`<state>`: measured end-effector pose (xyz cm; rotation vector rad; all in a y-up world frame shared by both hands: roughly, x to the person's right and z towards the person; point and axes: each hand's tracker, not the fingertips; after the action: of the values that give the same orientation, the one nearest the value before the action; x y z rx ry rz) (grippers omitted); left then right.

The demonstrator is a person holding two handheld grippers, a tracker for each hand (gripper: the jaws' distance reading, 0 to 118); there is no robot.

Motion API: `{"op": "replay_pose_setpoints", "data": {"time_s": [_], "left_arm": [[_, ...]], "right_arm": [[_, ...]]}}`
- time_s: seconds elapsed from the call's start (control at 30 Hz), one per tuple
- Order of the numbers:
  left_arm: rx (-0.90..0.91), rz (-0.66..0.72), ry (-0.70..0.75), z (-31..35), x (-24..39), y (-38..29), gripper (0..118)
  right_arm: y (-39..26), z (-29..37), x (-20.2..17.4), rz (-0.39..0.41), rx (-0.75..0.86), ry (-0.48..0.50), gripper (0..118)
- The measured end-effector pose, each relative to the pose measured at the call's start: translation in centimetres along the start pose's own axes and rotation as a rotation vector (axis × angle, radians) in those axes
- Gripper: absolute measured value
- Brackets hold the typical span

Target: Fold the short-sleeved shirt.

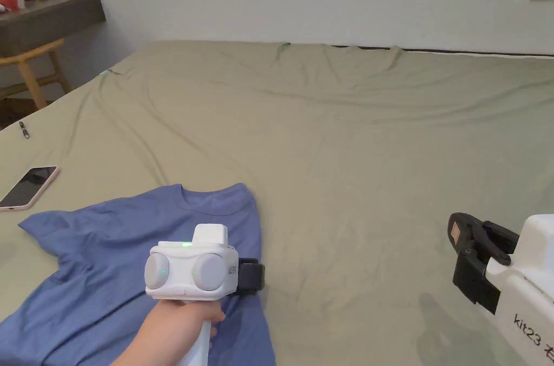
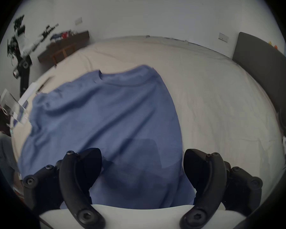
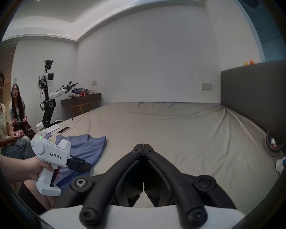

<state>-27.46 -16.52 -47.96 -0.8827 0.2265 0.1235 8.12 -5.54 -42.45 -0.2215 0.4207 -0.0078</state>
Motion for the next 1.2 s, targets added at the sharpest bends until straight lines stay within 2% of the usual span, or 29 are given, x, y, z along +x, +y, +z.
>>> {"op": "replay_pose_setpoints", "data": {"time_s": [0.1, 0.13, 0.17, 0.2, 0.27, 0.43, 0.57, 0.67, 0.77, 0.9, 1.0, 1.2], "left_arm": [[-0.027, -0.004, 0.07, -0.4, 0.4, -0.2, 72], [-0.001, 0.014, 0.046, 0.3, 0.1, -0.1, 48], [0.01, 0.018, 0.04, 0.6, -0.3, 0.1, 29], [0.014, 0.015, 0.048, 1.0, -0.4, 0.1, 29], [-0.015, 0.052, 0.033, 1.4, -1.3, 0.1, 4], [-0.026, 0.074, -0.037, 2.5, -3.1, 1.5, 4], [0.08, 0.101, -0.081, 5.4, -4.0, 3.8, 4], [0.153, 0.096, -0.106, 8.7, -3.7, 5.8, 4], [0.233, -0.005, -0.132, 11.5, -1.9, 8.6, 4], [0.348, -0.116, -0.235, 16.0, 3.7, 11.8, 4], [0.415, -0.226, -0.329, 18.9, 10.1, 14.1, 4], [0.432, -0.426, -0.498, 20.5, 24.6, 15.6, 4]], "right_arm": [[-0.5, -0.3, 0.8, -0.041, -0.048, -0.013, 0], [-0.6, -0.3, 0.9, -0.046, -0.053, -0.014, 0], [-0.7, -0.2, 1.2, -0.047, -0.054, -0.013, 0], [-0.7, -0.2, 1.3, -0.046, -0.057, -0.012, 0], [-0.7, -0.2, 1.2, -0.04, -0.054, -0.008, 0], [-0.4, 0.5, 0.9, -0.028, -0.033, 0.011, 0], [-0.1, 1.5, 0.5, -0.012, 0.001, 0.011, 0], [0.2, 1.9, 1.0, -0.051, 0.015, 0.006, 0], [0.6, 2.4, 1.5, -0.1, 0.024, -0.015, 0], [1.0, 3.4, 2.9, -0.129, 0.04, -0.071, 0], [1.2, 4.9, 4.7, -0.156, 0.067, -0.134, 0], [1.4, 9.4, 10.0, -0.242, 0.133, -0.346, 0]]}}
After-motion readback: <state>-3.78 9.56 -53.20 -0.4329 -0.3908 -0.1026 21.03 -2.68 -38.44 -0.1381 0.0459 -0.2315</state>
